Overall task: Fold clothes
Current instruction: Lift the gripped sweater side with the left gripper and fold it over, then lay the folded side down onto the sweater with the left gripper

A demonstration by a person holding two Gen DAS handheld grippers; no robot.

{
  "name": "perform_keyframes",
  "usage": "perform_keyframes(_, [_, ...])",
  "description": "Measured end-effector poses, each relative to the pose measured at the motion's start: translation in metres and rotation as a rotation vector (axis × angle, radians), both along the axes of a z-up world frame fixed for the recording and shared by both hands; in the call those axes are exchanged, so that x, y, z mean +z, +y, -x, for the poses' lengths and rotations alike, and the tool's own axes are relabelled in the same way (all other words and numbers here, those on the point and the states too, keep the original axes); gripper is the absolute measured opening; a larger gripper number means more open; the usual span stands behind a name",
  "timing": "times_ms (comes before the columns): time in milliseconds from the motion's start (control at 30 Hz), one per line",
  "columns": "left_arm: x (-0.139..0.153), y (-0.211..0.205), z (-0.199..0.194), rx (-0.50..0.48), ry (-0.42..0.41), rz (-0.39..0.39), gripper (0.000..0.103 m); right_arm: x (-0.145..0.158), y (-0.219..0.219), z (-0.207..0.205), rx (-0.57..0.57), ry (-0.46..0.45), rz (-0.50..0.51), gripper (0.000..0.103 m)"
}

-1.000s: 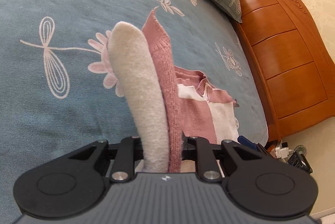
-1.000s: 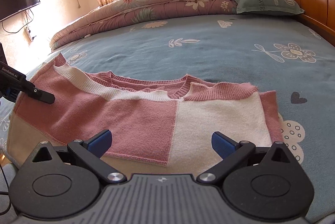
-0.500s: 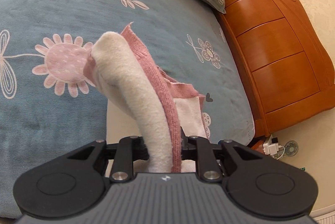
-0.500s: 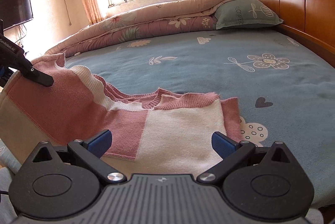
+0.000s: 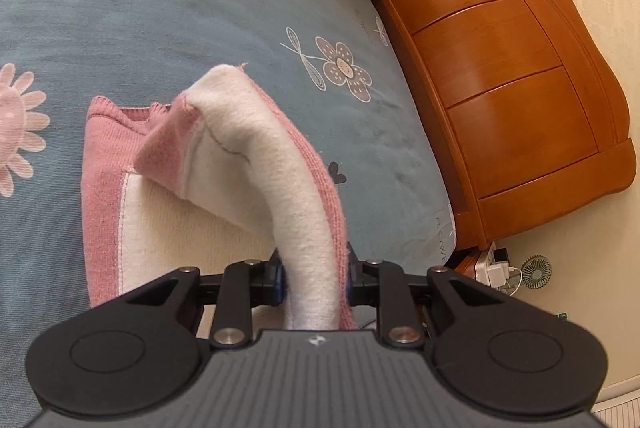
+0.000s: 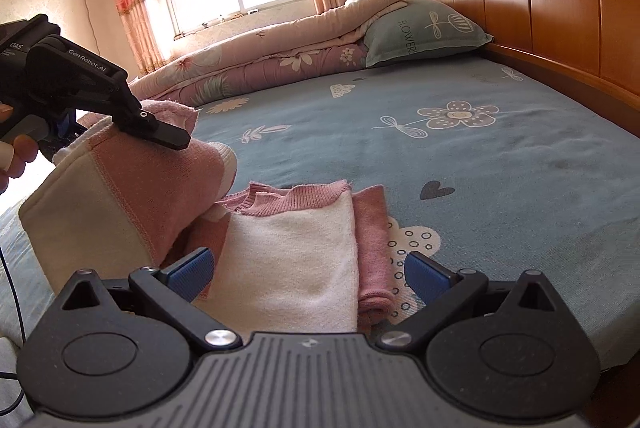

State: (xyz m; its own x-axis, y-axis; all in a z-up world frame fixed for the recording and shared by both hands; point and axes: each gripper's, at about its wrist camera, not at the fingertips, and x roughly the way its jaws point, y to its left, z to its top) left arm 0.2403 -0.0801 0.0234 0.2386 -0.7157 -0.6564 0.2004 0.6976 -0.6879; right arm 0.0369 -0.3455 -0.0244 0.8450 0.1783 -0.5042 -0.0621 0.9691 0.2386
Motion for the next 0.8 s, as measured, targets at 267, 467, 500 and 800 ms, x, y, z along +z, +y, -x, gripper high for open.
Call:
perform_keyframes(267, [-0.027,-0.043,-0.010,-0.053,0.042,-0.042,0.022,-0.008,-0.025,0.011,-0.071,0.027,-0.002,0.103])
perform_keyframes(467, [-0.049,-0.063,-0.015,-0.067,0.066,-0.081,0.023,-0.010,-0.034,0.014,-0.097,0.034,0.012,0.103])
perform_keyframes(500, [-0.052,-0.065,-0.016,-0.068,0.072,-0.077,0.027,-0.010,-0.035,0.014,-0.099,0.035,0.009,0.103])
perform_keyframes(800, [-0.061,-0.070,-0.014,-0.083,0.054,-0.060,0.043,-0.011,-0.046,0.017,-0.133,0.046,0.011,0.103])
